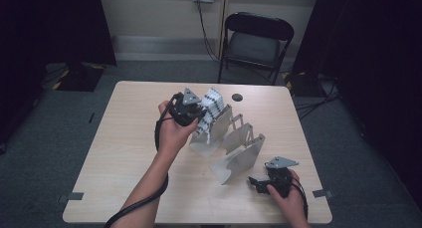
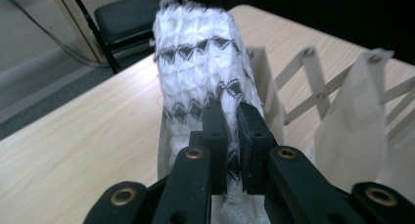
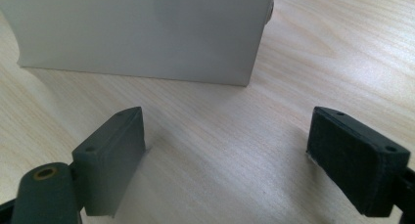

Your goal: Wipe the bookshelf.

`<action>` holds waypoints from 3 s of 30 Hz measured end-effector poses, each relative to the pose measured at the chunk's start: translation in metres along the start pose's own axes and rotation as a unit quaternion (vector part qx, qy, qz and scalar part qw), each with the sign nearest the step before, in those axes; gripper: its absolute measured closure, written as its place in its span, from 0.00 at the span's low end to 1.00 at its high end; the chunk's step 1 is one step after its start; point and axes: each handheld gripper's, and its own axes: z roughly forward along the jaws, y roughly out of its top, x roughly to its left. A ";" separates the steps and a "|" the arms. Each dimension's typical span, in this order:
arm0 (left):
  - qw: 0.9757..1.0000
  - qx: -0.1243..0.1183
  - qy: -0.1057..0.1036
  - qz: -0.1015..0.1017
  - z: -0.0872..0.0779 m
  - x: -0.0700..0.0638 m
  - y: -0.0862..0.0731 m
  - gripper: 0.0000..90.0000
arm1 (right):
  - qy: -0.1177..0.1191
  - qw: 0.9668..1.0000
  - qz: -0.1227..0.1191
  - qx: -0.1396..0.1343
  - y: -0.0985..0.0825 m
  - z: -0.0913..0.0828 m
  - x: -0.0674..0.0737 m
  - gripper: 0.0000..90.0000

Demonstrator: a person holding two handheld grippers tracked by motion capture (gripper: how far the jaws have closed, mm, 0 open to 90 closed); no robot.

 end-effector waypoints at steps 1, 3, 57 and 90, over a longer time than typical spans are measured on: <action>1.000 0.007 0.000 -0.005 0.007 0.000 -0.008 0.94 | 0.000 1.000 0.000 0.000 0.000 0.000 0.000 0.15; 1.000 0.012 0.001 -0.007 0.010 0.001 -0.012 0.94 | 0.000 1.000 0.000 0.000 0.000 0.000 0.000 0.15; 0.995 0.067 -0.030 -0.066 0.063 -0.030 -0.123 0.68 | 0.002 1.000 0.000 0.001 0.000 0.000 0.000 0.15; 1.000 0.010 0.001 0.000 0.023 -0.010 -0.018 0.92 | 0.002 1.000 0.000 0.001 0.000 0.000 0.000 0.15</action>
